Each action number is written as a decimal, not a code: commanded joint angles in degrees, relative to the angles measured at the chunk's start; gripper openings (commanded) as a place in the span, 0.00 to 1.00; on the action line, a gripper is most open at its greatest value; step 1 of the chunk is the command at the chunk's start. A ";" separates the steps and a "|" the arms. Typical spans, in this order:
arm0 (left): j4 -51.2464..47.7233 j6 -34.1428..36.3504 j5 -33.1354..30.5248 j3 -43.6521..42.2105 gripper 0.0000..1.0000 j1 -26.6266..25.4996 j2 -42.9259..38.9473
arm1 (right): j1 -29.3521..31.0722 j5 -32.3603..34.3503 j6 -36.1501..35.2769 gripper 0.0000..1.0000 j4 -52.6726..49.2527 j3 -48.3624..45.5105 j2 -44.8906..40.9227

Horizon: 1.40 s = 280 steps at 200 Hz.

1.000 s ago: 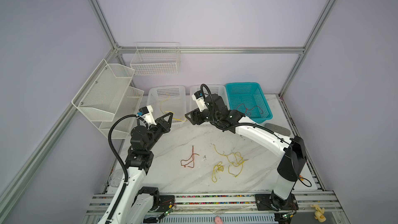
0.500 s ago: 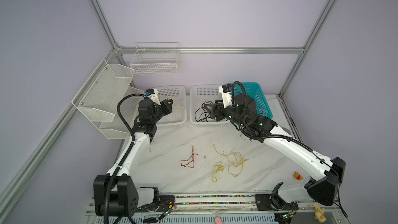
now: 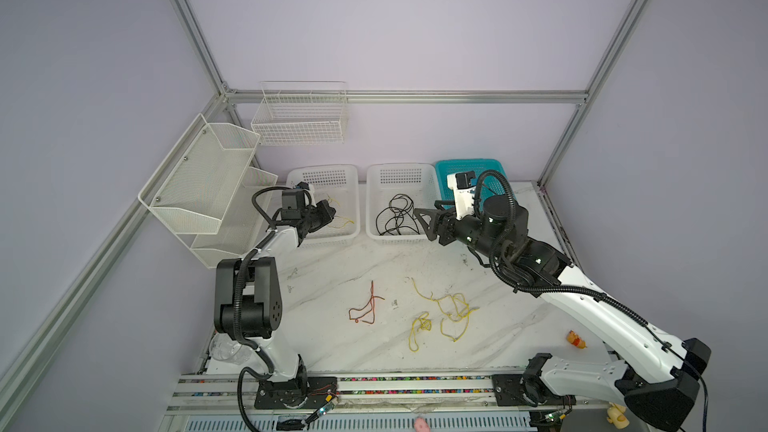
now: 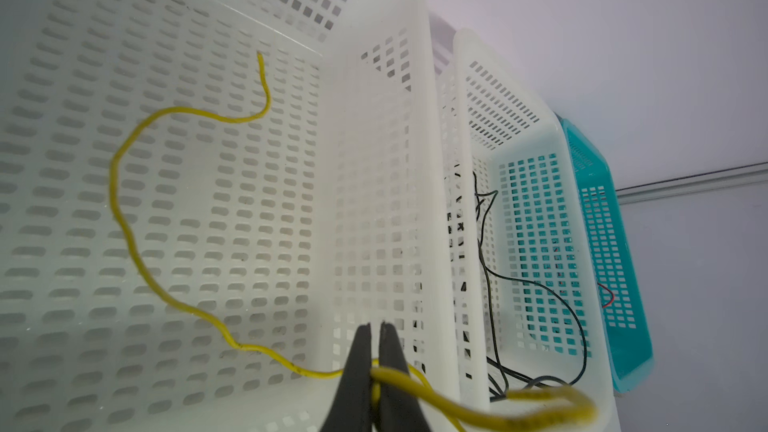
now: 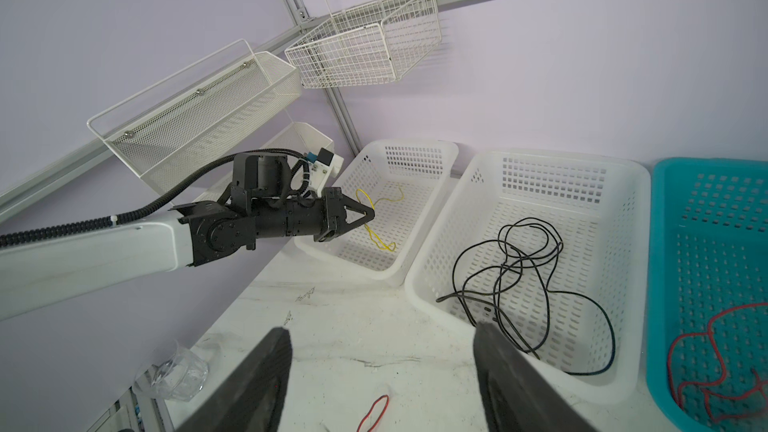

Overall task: Untangle the cables
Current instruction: 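Place the yellow wire in the white basket with the left gripper while the right withdraws, then grasp the red wire on the table with the right gripper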

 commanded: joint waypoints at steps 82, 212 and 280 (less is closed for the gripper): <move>-6.39 0.05 0.50 10.30 0.48 0.87 -4.66 | 9.38 1.47 3.81 0.72 2.45 -9.71 3.42; -16.97 -7.64 -9.76 -11.70 1.00 0.71 -39.51 | 17.04 -0.97 10.76 0.70 14.75 -15.27 26.71; -21.83 -3.43 -10.00 -22.23 1.00 0.31 -51.31 | 17.04 0.11 10.34 0.60 14.65 -9.28 37.84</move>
